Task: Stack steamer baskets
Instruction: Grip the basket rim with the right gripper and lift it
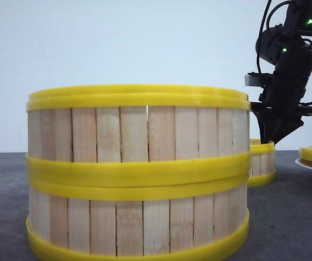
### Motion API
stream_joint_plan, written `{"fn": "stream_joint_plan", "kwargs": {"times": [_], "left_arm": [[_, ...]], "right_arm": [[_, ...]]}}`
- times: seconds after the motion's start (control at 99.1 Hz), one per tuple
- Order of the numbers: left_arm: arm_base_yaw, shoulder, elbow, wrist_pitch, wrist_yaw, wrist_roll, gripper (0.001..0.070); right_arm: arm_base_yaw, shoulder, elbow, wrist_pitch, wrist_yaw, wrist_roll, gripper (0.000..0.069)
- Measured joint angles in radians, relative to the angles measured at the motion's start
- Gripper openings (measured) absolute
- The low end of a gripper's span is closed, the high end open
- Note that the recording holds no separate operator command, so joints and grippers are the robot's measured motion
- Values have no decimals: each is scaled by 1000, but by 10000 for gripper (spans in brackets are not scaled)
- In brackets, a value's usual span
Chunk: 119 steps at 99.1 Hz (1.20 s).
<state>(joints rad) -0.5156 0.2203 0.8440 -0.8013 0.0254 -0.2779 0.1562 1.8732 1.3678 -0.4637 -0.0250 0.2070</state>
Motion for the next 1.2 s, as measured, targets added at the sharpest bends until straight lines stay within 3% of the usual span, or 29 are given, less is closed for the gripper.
{"fn": "stream_joint_plan", "kwargs": {"times": [0.555,0.938,1.2], "left_arm": [[0,0,0,-3,0,0,234],[0,0,0,-3,5,0,234],[0,0,0,-4,6,0,234]], "right_arm": [[0,-18,32,-61,0,15,35],[-3,-245,214,-240,-3,-23,35],[6,-424,238,-360,-119,-65,35]]}}
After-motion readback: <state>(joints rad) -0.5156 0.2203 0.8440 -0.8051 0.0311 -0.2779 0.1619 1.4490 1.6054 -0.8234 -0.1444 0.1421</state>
